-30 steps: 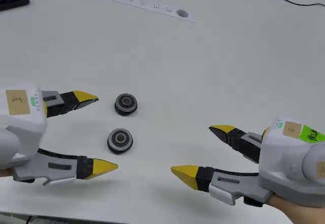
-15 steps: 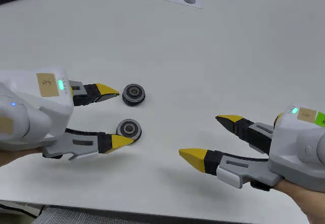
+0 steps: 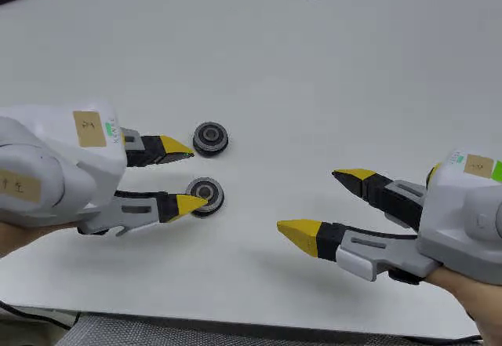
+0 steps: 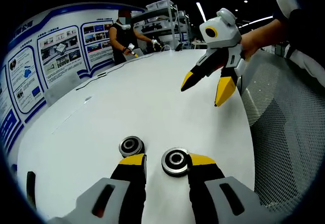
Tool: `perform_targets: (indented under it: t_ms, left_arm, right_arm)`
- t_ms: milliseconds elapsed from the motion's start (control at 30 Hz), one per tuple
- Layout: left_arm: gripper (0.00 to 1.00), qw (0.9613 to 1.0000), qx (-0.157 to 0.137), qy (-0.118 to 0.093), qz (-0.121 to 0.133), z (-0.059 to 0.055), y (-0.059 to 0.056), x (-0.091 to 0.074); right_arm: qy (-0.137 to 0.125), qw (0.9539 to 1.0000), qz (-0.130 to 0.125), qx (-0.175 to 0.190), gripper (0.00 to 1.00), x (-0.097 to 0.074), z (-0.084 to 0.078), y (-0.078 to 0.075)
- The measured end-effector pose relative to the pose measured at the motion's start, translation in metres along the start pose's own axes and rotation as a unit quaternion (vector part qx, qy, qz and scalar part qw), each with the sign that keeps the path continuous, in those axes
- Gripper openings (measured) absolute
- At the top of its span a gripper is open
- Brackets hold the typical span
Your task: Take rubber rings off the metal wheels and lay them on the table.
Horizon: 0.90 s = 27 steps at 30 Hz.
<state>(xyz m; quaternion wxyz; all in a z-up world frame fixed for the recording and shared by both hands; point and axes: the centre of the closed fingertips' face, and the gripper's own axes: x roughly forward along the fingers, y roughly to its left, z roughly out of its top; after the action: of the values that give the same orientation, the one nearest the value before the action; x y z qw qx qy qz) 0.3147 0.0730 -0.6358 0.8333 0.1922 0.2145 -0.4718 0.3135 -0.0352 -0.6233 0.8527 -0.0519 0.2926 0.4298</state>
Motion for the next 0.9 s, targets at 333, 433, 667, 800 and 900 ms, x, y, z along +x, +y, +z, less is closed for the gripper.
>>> perform_targets:
  t_ms: [333,433,667,800,900]
  left_arm:
    - [0.26,0.9997,0.010,0.010,-0.019,-0.002,-0.006,0.008]
    - [0.22,0.9995,0.012,0.012,-0.025,-0.003,-0.008,0.008]
    - [0.20,0.9992,0.014,0.021,-0.032,-0.008,-0.010,0.007]
    - [0.17,0.9987,0.013,0.022,-0.044,-0.009,-0.013,0.008]
    - [0.17,0.9985,0.016,0.025,-0.046,-0.010,-0.013,0.009]
  right_arm:
    - [0.001,0.9999,-0.002,0.011,0.63,-0.002,-0.005,0.001]
    - [0.002,0.9999,-0.002,0.015,0.62,-0.001,-0.006,0.002]
    - [-0.001,0.9999,0.001,0.014,0.62,0.002,-0.003,0.002]
    - [0.000,0.9999,0.006,0.014,0.61,0.004,-0.002,0.003]
    - [0.001,0.9998,0.009,0.015,0.61,0.005,-0.002,0.005]
